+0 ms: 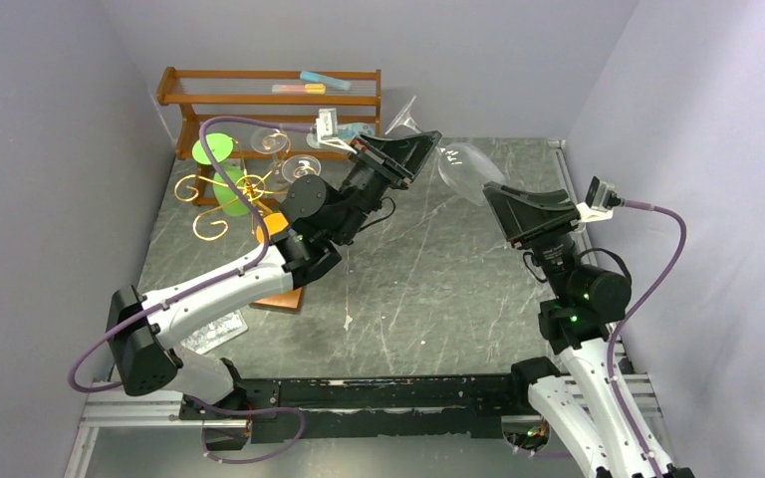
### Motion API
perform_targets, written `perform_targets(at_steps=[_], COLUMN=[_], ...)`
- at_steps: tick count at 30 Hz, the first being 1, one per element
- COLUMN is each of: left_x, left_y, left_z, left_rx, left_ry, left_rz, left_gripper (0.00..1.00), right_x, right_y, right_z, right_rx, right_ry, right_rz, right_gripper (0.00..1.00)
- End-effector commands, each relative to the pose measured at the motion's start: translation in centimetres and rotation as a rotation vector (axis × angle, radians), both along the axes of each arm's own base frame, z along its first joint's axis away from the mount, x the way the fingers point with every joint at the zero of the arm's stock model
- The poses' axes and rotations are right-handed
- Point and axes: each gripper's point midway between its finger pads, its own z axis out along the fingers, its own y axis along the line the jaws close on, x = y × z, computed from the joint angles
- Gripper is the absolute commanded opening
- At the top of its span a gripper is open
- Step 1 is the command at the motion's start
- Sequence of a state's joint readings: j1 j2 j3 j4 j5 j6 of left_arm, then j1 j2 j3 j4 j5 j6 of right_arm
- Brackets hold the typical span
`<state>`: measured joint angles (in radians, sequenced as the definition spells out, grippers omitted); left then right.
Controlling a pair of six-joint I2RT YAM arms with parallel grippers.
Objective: Place the wine glass upside down on the wine glass rack
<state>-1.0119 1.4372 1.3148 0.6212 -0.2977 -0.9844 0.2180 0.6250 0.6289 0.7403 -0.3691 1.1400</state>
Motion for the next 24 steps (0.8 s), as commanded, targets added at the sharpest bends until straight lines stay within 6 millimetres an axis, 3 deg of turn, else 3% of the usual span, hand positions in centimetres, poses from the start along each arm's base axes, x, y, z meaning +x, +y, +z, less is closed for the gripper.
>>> perform_targets(at_steps=[1, 5, 11, 19, 24], left_x=[-1.4, -1.4, -2.0, -1.6, -1.5], left_y=[2.1, 2.9, 3.1, 1.9, 1.5], left_z=[2.5, 2.1, 1.3, -0.8, -2.2], left_rx=[0.118, 0.293, 0.548, 0.821, 0.903], left_ry=[-0.225, -0.345, -0.541, -0.702, -0.776], left_rz=[0.117, 0.204, 0.257, 0.253, 0.255], left_gripper=[0.05, 0.05, 0.05, 0.05, 0.05], right_x=[0.4, 1.3, 2.9, -0.5, -2.5], right_y=[-0.7, -1.5, -2.6, 2.4, 4.0], right_z=[-0.4, -1.6, -3.2, 1.2, 3.1], right_rx=[-0.044, -0.095, -0.179, -0.323, -0.319], right_ry=[0.053, 0.139, 0.297, 0.092, 0.043], right_rz=[-0.078, -0.167, -0.261, 0.050, 0.219], right_gripper=[0.53, 0.70, 0.76, 0.77, 0.78])
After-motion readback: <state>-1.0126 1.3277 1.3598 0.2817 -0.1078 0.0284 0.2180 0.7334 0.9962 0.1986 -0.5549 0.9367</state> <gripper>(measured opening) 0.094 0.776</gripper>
